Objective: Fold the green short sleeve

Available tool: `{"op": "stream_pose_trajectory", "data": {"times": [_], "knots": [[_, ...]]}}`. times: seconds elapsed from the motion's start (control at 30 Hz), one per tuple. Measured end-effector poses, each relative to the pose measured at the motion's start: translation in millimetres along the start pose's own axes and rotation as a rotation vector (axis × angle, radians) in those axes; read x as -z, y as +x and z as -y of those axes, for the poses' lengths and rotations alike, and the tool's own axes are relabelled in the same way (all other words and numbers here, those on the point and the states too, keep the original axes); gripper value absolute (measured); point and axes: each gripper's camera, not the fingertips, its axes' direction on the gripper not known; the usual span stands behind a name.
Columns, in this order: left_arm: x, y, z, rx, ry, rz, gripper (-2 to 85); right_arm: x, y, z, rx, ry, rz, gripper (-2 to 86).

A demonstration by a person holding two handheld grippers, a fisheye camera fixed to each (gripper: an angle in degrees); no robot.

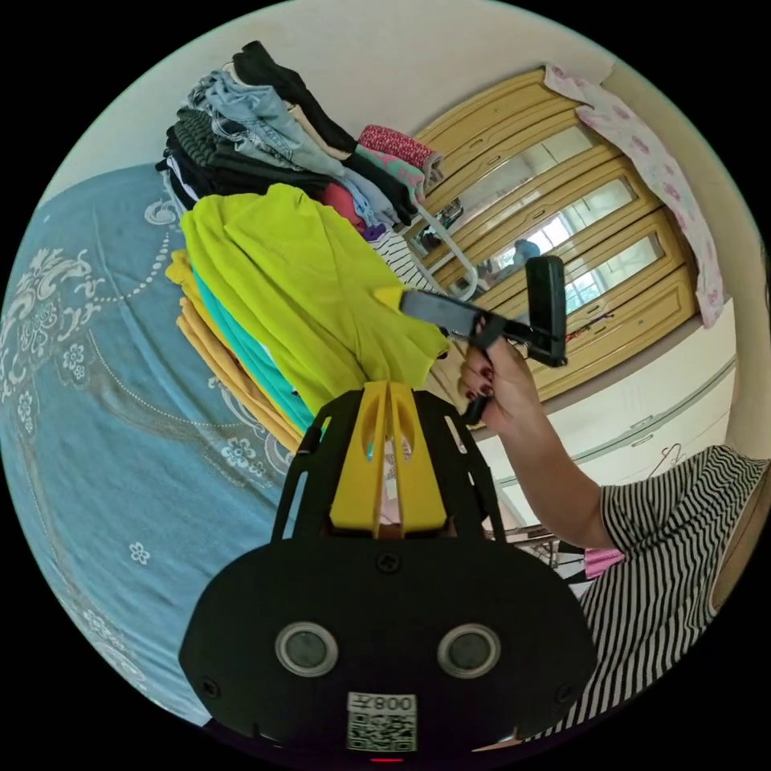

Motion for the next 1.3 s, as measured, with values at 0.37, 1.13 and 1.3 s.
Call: {"op": "stream_pose_trajectory", "data": {"times": [0.37, 1.13, 1.3], "knots": [[-33, 14, -9, -0.035, -0.134, 0.190, 0.1, -16, -51, -108, 0.087, 0.075, -0.341, 0.1], [-61, 49, -1, -0.163, -0.205, 0.282, 0.0, 90, 112, -286, -0.345, 0.245, -0.282, 4.4], [-64, 39, 2, -0.153, -0.216, 0.273, 0.0, 84, 140, -303, -0.334, 0.216, -0.277, 1.9]]}}
